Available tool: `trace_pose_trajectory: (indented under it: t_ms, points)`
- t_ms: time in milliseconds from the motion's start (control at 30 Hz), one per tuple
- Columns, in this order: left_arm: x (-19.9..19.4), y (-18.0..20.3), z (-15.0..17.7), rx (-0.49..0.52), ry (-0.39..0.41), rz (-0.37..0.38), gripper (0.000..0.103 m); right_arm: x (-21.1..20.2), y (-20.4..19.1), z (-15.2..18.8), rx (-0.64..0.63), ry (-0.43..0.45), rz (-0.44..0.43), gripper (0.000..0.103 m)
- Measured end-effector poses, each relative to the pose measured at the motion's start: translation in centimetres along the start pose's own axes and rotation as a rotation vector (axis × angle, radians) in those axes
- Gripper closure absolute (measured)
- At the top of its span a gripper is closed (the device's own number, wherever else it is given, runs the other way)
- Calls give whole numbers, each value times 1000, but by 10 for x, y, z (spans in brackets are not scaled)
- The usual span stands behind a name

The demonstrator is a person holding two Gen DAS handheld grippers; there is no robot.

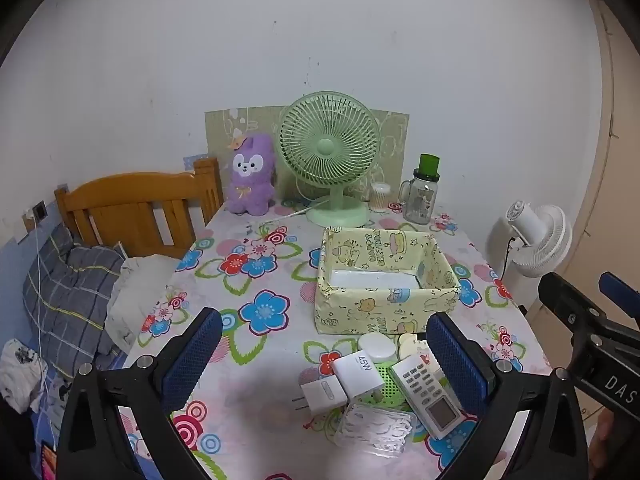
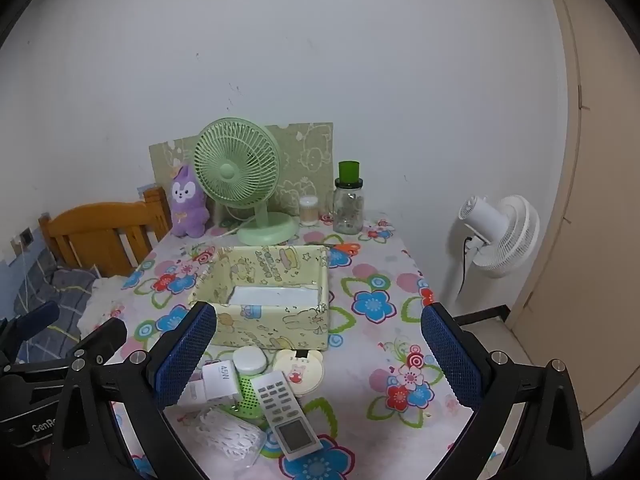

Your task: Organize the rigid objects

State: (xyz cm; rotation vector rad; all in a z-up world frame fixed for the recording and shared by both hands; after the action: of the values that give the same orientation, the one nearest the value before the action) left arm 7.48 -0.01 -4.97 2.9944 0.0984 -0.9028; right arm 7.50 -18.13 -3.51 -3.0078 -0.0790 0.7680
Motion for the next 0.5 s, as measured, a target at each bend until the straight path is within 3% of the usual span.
trace_pose_trajectory:
  t_ms: [100, 167, 500]
  points:
    - [-2, 0, 1, 3, 6, -8, 0, 0, -5, 3, -32, 14, 5, 0]
    - [15, -4, 5, -29, -47, 27, 0, 1, -3, 0, -26, 7, 2, 0]
    - [18, 5, 11, -15, -37, 11, 0, 14, -5, 3, -16, -7, -7, 0]
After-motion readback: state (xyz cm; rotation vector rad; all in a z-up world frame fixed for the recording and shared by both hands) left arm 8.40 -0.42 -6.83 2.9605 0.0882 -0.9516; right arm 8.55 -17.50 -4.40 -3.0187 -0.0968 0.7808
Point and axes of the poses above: each gripper's, at about its wrist camera, not at the fingertips, and x roughly the way its jaws point, y to its right, z to its underside, the point moved 9 cm from there along x, roughly the way its jaws point, and after that the axes turned 3 degrees about -z, right-handed, at the moved point
